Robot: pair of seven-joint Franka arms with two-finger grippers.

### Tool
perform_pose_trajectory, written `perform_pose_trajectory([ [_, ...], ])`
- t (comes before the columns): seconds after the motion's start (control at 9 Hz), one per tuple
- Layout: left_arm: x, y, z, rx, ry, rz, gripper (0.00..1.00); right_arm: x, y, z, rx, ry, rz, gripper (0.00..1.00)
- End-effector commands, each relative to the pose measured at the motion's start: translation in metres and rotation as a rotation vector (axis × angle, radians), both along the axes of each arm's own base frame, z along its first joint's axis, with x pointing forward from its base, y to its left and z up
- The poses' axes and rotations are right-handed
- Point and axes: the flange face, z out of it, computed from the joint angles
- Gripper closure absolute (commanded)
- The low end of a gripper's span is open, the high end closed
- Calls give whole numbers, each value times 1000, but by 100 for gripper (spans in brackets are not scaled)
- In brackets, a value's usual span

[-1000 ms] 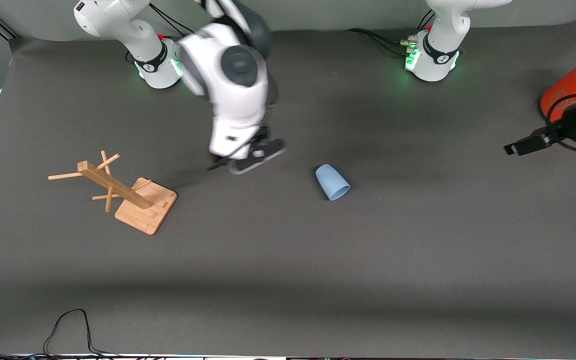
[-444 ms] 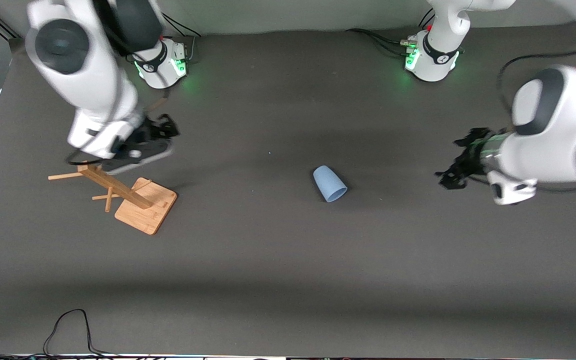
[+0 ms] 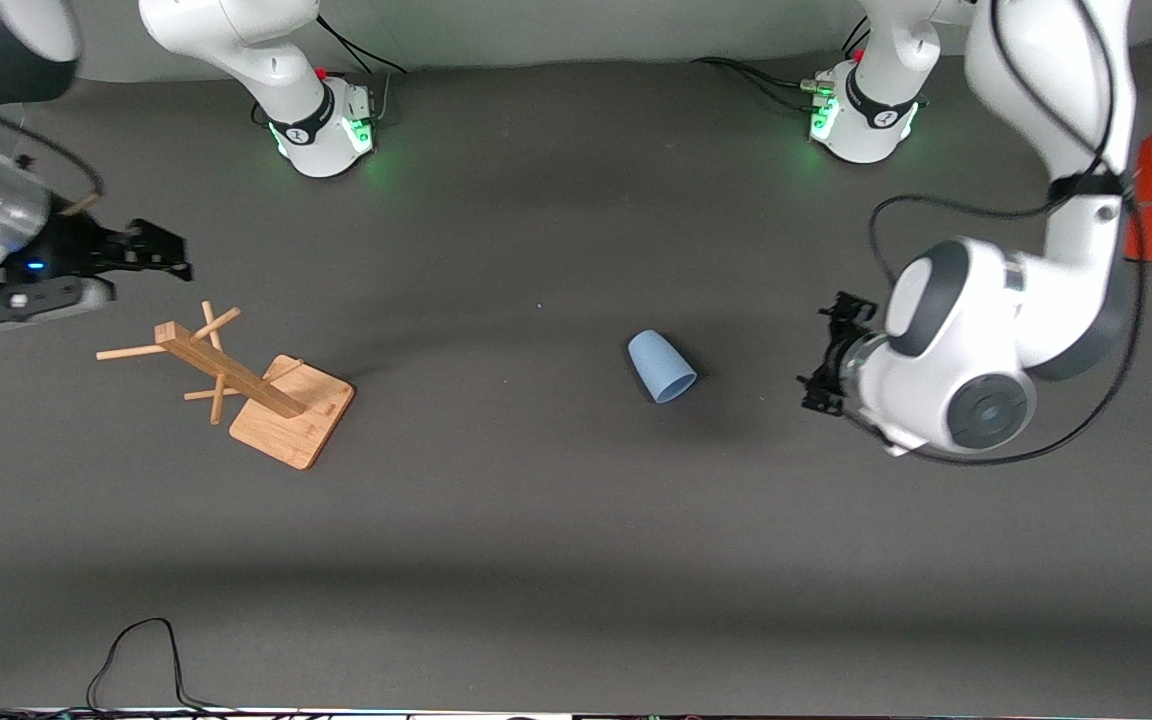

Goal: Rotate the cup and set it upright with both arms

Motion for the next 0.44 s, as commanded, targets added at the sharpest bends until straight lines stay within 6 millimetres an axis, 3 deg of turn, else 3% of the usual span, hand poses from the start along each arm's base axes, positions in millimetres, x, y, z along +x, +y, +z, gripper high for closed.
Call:
perform_pose_trajectory([
  [0.0,12,-27,-32,9,72,89,0,-27,4,5,9,1,-89,0],
  [0.22,9,-61,-82,3,109,129,0,-35,6,3,6,42,-106,0],
  [0.33,8,-76,-98,-8,103,143,0,-36,7,6,0,46,-138,0],
])
